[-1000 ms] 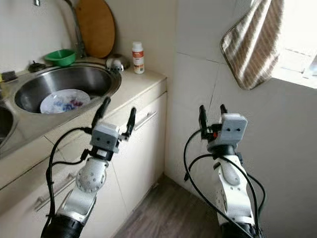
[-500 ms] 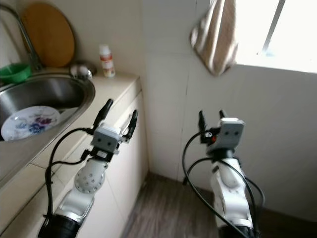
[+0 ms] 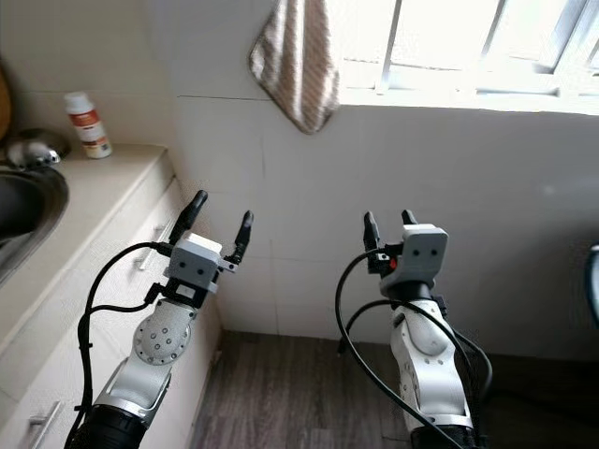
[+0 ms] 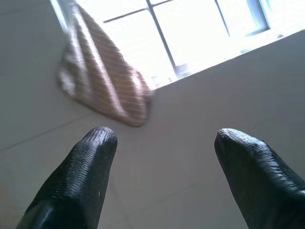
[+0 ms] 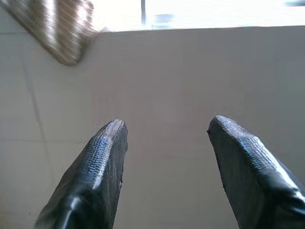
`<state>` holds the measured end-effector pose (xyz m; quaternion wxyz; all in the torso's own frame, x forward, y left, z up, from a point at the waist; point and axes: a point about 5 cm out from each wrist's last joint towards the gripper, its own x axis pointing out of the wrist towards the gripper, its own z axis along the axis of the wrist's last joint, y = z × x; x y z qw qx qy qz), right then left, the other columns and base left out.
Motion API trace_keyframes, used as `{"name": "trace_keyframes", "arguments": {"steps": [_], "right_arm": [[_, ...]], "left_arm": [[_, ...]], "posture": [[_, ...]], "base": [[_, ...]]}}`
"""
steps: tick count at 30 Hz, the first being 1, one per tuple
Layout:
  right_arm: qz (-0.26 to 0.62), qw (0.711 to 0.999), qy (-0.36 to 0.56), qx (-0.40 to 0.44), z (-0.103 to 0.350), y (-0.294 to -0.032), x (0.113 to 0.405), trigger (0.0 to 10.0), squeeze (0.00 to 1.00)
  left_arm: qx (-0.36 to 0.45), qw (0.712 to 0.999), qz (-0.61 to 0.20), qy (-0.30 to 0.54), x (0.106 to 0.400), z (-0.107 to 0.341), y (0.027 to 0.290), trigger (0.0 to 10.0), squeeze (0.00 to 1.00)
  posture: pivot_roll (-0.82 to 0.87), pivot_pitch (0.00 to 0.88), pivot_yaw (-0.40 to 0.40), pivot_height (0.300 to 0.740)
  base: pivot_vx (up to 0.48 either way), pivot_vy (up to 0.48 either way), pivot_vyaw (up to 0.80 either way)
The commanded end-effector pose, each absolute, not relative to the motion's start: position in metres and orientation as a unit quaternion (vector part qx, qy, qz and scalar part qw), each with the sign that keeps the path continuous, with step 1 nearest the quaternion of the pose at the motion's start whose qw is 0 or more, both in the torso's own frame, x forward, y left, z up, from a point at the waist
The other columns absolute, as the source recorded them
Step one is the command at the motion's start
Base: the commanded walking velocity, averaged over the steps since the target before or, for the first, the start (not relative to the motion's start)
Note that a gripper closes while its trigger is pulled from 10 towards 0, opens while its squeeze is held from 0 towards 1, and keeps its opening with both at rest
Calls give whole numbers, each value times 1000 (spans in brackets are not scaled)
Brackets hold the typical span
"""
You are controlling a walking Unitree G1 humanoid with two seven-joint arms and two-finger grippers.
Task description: Kitchen organization
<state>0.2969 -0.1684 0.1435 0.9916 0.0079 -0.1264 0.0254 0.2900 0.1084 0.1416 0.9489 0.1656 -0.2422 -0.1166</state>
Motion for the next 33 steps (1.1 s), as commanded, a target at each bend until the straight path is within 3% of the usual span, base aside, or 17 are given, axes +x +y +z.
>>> {"name": "trace_keyframes", "arguments": {"steps": [1, 10, 23, 33], "right_arm": [[25, 992, -127, -1, 145, -168, 296, 10000, 0], [30, 995, -90, -32, 134, -165, 298, 10000, 0], [25, 996, -75, -40, 130, -166, 300, 10000, 0], [19, 996, -71, -42, 129, -167, 302, 10000, 0]], "left_arm": [[169, 947, -122, -244, 290, 143, 108, 10000, 0], [167, 951, -125, -230, 290, 139, 108, 10000, 0], [165, 951, -127, -228, 290, 138, 107, 10000, 0], [165, 950, -137, -226, 289, 137, 104, 10000, 0]], "posture": [[37, 0, 21, 740], [38, 0, 17, 740], [38, 0, 14, 740], [37, 0, 14, 740]], "base": [[0, 0, -800], [0, 0, -89], [0, 469, 0], [0, 0, 0]]}}
